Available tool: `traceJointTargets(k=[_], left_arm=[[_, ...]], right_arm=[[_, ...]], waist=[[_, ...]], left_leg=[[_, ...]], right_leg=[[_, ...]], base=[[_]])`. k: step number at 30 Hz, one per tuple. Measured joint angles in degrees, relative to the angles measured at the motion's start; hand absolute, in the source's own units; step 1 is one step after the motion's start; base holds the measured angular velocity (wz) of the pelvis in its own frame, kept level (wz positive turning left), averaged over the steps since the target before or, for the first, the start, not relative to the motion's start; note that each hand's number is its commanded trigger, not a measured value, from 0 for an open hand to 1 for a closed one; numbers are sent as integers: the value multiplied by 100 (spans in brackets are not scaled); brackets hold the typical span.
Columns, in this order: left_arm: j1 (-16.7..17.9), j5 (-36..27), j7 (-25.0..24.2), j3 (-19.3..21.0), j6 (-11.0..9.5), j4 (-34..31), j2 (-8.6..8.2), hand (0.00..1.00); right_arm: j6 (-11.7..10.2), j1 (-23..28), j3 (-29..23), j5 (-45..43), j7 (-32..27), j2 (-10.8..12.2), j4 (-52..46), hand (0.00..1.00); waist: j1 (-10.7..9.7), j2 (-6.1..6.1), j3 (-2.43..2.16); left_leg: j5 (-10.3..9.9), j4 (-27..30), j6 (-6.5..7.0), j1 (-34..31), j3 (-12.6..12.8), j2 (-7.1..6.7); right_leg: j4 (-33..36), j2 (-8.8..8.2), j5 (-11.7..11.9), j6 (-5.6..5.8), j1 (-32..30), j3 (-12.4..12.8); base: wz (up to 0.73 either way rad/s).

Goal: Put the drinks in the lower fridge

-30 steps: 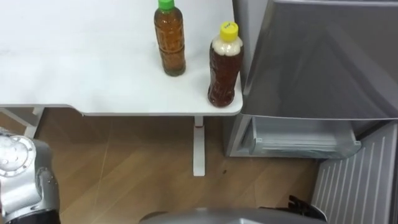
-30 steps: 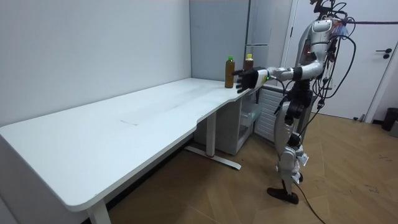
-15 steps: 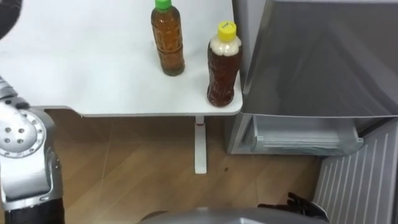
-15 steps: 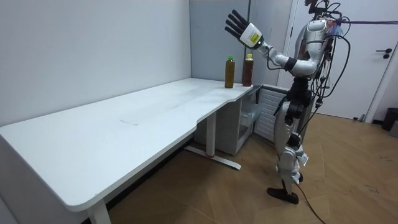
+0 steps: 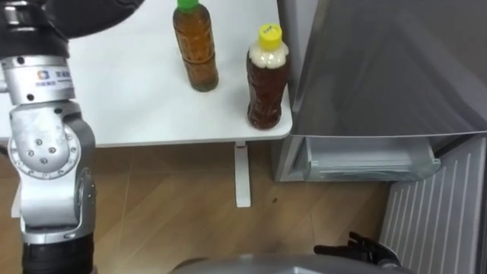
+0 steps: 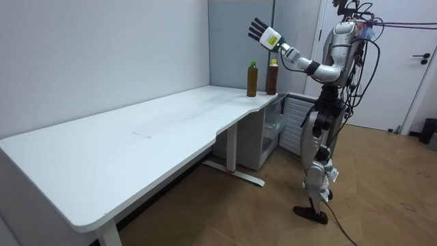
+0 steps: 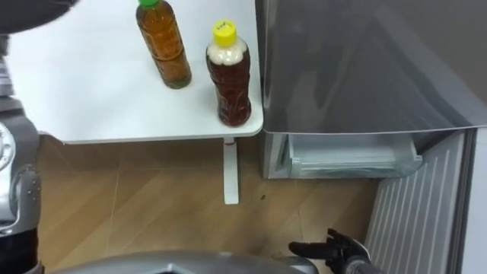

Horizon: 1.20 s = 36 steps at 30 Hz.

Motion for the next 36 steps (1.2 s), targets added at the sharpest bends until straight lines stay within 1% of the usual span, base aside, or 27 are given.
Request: traceJointTargets(k=[3,6,9,12,14,15,17,18,21,24,26,29,32,34,36], left_arm=[[-2,-22,-380,-127,107,-1,-8,0],[-2,-280,-648,-128,111,-9,-9,0],[-2,-440,-973,-240,117,-37,-11,0],[-2,-457,-1334,-247,119,-81,-10,0],[-2,-565,-1505,-262,132,-82,-10,0],[-2,-605,-1601,-286,169,-93,-11,0],[-2,-667,-1718,-342,245,-112,-12,0],[-2,-689,-1785,-405,279,-111,-10,0],[-2,-767,-1910,-658,397,-111,-9,0],[-2,-767,-2025,-820,511,-110,-9,0],[-2,-767,-2082,-902,557,-110,-10,0],[-2,-814,-2190,-914,614,-101,-3,0],[-2,-1138,-2277,-912,630,17,-6,0],[-2,-1208,-2324,-912,706,118,-16,0],[-1,-1214,-2345,-914,815,211,-33,0]], right_arm=[[-1,-47,42,26,5,-12,7,0],[-7,-72,69,91,17,-38,35,0],[-2,-138,66,226,27,-55,213,0],[-1,-148,66,276,18,-55,239,0],[-1,-153,74,302,10,-55,239,0],[-1,-154,77,322,11,-54,247,0],[-1,-160,75,321,16,-54,268,0],[5,-186,77,307,24,-54,279,0],[15,-252,133,216,59,-54,286,0],[22,-315,178,51,58,-55,282,0],[53,-329,177,31,58,-55,281,0],[59,-326,183,34,55,-55,275,0],[67,-323,183,34,38,-55,265,0],[82,-322,183,32,21,-54,265,0],[149,-328,186,32,-2,-54,251,0]], waist=[[-77,50,8],[-146,93,9],[-179,89,11],[-175,84,12],[-171,82,9],[-171,74,0],[-178,61,-5],[-201,77,-16],[-281,43,3],[-351,38,6],[-364,35,8],[-364,20,18],[-353,16,20],[-341,11,22],[-319,1,21]], left_leg=[[0,7,0,0,13,11],[0,3,0,17,38,26],[0,4,0,18,47,28],[0,5,0,7,49,28],[0,9,0,-17,55,27],[1,10,1,-26,57,27],[1,7,0,-22,68,27],[0,7,1,-16,68,27],[0,2,0,17,65,28],[0,2,0,23,69,28],[0,3,1,30,72,29],[0,8,0,41,75,30],[1,18,1,44,74,32],[1,32,1,36,74,32],[2,37,4,29,92,32]], right_leg=[[11,10,0,0,3,13],[33,21,1,-2,-3,58],[31,22,1,-2,-4,58],[6,23,-1,-2,-38,58],[3,23,-1,-2,-59,48],[4,22,-1,-2,-66,48],[4,22,-1,-3,-66,53],[5,22,0,-3,-55,45],[12,21,1,-5,3,35],[15,21,2,-6,2,41],[21,21,2,-7,2,43],[33,21,2,-7,-7,45],[51,20,2,-7,-18,46],[50,19,1,-6,-24,47],[41,19,-1,-5,-37,65]], base=[[-2],[-5],[-1],[0],[0],[0],[0],[0],[0],[0],[0],[0],[0],[0],[-2]])
